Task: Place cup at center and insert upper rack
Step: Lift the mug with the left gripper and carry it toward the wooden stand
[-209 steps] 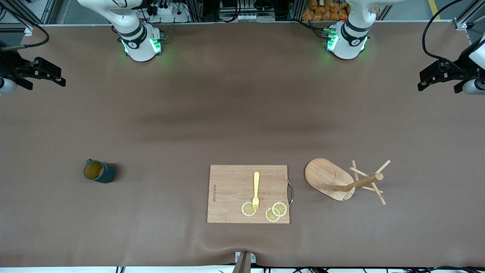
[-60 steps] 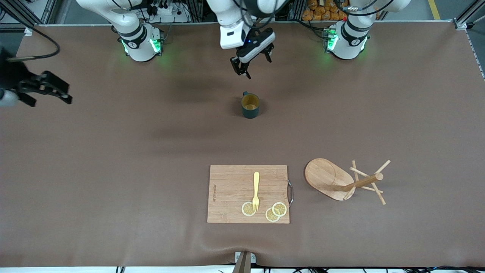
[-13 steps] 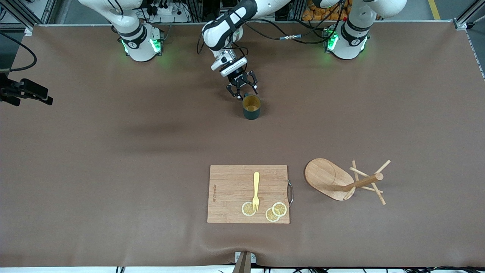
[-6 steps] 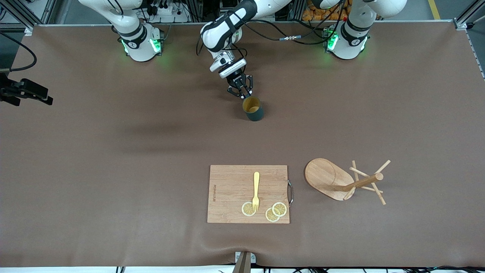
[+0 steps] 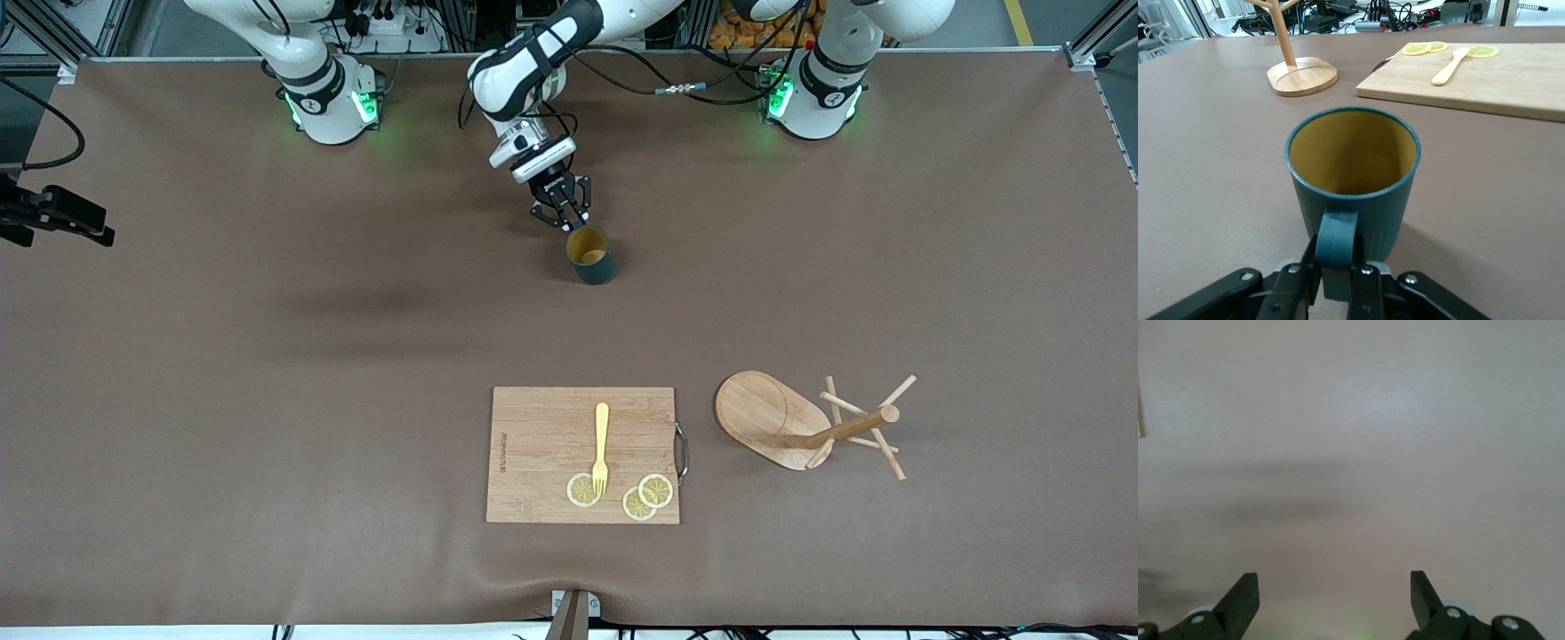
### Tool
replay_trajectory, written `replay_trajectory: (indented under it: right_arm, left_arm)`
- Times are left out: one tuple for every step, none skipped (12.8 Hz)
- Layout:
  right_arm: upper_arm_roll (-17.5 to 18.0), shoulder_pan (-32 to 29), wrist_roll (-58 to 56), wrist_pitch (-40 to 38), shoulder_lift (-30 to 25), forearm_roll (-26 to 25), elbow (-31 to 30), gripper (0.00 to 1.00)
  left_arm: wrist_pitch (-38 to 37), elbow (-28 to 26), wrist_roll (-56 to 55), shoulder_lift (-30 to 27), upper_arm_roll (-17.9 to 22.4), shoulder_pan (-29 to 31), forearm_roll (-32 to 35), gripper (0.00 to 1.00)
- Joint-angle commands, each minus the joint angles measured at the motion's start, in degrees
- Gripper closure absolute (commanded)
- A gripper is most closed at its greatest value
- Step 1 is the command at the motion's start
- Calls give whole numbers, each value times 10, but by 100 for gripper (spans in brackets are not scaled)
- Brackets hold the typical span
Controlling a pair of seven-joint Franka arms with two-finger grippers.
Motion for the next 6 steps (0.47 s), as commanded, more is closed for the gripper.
replay_trajectory:
  right_arm:
    - [4, -2, 0, -5, -3, -6, 4, 0]
    - [4, -1, 0, -5, -3, -6, 4, 0]
    - [4, -1, 0, -5, -3, -5, 4, 0]
    - [4, -1, 0, -5, -3, -1, 4, 0]
    - [4, -2, 1, -8, -3, 18, 4, 0]
    - [3, -3, 7, -25, -3, 32, 4, 0]
  left_arm:
    - [-3, 40, 3, -2, 1, 4, -7, 100]
    - [-3, 51, 3, -3, 1, 9, -14, 100]
    - [-3, 61, 3, -5, 1, 13, -23, 100]
    - [-3, 67, 3, -7, 1, 17, -30, 100]
    - [-3, 74, 3, -8, 0, 19, -38, 100]
    - [-3, 82, 3, -11, 0, 21, -48, 100]
